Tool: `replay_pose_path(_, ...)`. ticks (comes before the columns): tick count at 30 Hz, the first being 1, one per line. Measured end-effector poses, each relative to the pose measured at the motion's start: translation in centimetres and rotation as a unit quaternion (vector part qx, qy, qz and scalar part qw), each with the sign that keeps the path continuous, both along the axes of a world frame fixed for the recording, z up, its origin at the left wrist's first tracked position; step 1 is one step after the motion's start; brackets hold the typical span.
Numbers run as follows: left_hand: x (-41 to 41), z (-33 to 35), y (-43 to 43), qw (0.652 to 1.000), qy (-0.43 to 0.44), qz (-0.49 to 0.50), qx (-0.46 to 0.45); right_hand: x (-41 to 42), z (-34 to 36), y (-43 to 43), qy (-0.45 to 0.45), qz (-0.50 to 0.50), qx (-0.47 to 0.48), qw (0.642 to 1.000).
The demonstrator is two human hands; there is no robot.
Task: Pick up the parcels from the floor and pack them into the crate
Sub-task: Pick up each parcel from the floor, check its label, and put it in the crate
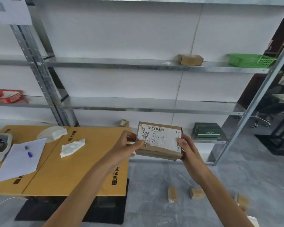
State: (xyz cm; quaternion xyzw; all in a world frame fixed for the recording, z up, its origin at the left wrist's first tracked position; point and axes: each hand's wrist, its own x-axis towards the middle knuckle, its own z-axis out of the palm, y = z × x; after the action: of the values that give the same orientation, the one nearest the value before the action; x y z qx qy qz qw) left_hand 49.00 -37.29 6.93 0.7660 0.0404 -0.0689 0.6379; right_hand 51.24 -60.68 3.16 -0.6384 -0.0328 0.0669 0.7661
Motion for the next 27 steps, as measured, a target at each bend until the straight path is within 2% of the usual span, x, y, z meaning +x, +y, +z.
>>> replay_pose_path(3, -2.1, -0.9, 1.3, 0.999, 0.027, 0.016, 0.015, -1.1, -1.1, 1.4, 0.008, 0.023, -0.016, 1.0)
replay_pose_path(12, -7.1, -3.1, 4.1, 0.988, 0.097, 0.112, -0.036, -3.8, -3.6, 5.2, 0.041, 0.079, -0.033, 0.995)
replay_pose_path(20, -11.5, -3.5, 11.3, 0.986, 0.078, 0.135, -0.063, -7.1, -3.8, 12.5, 0.05, 0.108, -0.024, 0.993)
replay_pose_path(27, -15.6, -3.3, 23.0, 0.989, 0.058, 0.126, -0.056, -11.4, -3.5, 23.9, 0.039, 0.113, -0.004, 0.993)
